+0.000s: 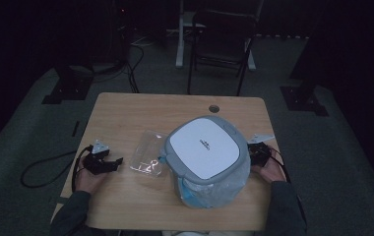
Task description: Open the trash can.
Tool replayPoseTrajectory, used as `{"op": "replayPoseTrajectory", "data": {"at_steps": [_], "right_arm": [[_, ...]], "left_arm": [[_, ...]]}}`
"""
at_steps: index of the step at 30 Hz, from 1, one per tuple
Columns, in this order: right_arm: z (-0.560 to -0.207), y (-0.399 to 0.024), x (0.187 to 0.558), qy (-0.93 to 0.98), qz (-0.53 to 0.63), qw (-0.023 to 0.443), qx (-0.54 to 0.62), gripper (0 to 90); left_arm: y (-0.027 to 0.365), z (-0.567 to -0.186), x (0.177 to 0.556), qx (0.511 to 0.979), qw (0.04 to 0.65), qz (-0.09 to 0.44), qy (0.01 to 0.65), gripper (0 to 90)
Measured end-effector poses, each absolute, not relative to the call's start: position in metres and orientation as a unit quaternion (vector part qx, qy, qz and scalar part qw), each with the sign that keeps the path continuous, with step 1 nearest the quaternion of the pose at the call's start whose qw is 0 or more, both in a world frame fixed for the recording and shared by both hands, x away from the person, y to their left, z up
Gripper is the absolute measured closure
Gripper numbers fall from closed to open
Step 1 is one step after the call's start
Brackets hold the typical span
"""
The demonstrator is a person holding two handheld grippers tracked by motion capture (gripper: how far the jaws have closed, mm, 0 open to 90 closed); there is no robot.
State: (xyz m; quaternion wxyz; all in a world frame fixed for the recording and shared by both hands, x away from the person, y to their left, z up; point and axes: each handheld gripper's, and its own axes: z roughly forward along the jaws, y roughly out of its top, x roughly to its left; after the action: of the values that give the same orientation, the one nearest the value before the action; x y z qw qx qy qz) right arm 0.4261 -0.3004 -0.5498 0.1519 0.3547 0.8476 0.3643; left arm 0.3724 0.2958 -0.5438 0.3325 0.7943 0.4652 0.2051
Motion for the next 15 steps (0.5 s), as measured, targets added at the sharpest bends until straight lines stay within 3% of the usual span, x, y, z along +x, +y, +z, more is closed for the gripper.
{"op": "replayPoseTrajectory", "data": {"at_steps": [3,15], "right_arm": [[-0.55,-0.301,0.428,0.85,0.364,0.148,0.349,11.9],[-0.539,-0.29,0.437,0.875,0.309,0.123,0.352,12.7]], "left_arm": [[0.295,-0.544,0.375,0.786,0.321,0.21,0.485,14.2],[0.292,-0.545,0.379,0.792,0.319,0.204,0.479,11.4]]}}
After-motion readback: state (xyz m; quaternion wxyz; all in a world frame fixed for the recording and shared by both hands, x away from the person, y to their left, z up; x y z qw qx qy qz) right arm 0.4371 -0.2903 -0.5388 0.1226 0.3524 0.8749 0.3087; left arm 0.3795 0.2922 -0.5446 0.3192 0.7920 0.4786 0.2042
